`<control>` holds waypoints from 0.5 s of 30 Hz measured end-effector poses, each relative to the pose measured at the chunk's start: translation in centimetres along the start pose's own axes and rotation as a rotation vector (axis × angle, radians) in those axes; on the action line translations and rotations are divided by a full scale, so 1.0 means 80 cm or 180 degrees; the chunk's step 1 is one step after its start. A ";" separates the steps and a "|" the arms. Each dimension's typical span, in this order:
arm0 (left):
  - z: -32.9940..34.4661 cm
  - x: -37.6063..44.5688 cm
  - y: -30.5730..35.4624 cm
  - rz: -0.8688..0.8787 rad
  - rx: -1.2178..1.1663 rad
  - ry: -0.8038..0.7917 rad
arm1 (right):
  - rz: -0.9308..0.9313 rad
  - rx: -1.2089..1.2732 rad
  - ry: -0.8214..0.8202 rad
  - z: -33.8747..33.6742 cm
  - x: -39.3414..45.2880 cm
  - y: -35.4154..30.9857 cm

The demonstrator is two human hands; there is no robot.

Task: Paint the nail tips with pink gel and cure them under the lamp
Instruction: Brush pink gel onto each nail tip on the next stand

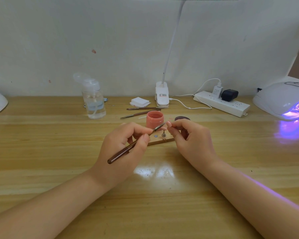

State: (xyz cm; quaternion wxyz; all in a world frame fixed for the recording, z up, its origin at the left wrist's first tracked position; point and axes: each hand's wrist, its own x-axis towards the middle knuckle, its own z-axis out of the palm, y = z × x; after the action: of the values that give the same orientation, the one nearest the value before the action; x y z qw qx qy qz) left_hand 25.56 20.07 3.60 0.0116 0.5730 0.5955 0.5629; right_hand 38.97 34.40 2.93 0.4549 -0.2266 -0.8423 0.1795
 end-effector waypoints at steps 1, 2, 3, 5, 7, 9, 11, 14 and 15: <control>0.000 0.000 0.001 -0.0018 -0.0024 -0.0008 | -0.0007 -0.0008 -0.0003 0.000 0.000 -0.001; 0.001 0.000 0.002 -0.0037 -0.0030 -0.0027 | -0.0007 -0.0009 0.0004 0.000 0.000 -0.001; 0.001 0.000 0.003 -0.0061 -0.0035 -0.0043 | -0.0003 -0.0002 0.0029 0.001 0.000 -0.001; 0.001 0.001 0.003 -0.0120 -0.0099 -0.0031 | 0.0034 0.0015 0.0094 0.001 0.000 0.001; -0.001 0.004 0.004 -0.0188 -0.0237 0.0035 | 0.0076 0.0011 0.0105 0.001 0.001 0.002; -0.002 0.014 0.005 -0.0335 -0.0329 0.0160 | 0.0076 0.0007 0.0084 0.002 0.001 0.003; -0.004 0.033 0.006 -0.0614 -0.0233 0.0322 | 0.0058 0.0004 0.0070 0.003 0.001 0.002; -0.009 0.074 0.007 -0.0907 0.0199 0.0349 | 0.0048 -0.0005 0.0082 0.004 0.001 0.001; -0.011 0.090 0.007 -0.0957 0.0358 0.0271 | 0.0042 -0.0012 0.0094 0.004 0.001 0.000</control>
State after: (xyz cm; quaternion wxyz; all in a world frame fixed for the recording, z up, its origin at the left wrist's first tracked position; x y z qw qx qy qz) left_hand 22.89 24.31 8.84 0.0383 0.4529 0.7051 0.5444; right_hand 38.69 34.40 2.82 0.4656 -0.2355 -0.8344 0.1776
